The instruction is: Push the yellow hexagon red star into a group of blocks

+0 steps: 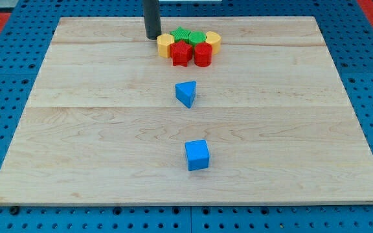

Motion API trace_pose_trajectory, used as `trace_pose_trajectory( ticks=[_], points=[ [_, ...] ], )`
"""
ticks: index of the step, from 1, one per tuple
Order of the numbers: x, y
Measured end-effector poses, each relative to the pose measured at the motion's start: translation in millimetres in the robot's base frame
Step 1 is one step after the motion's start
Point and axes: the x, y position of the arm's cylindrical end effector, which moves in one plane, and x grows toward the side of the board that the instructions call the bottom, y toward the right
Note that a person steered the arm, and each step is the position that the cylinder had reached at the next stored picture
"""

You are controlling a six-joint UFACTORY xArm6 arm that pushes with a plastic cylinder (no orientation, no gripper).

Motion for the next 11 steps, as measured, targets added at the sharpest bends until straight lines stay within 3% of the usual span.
trace_pose_trajectory(
  ticks=[3, 5, 7, 9, 10, 11],
  points=[
    [-16.6, 55.2],
    [-27.4, -3.9],
    [33.0, -11.8],
    [51.8, 36.8],
    [61.1, 13.9],
    [107.0, 12.2]
  ],
)
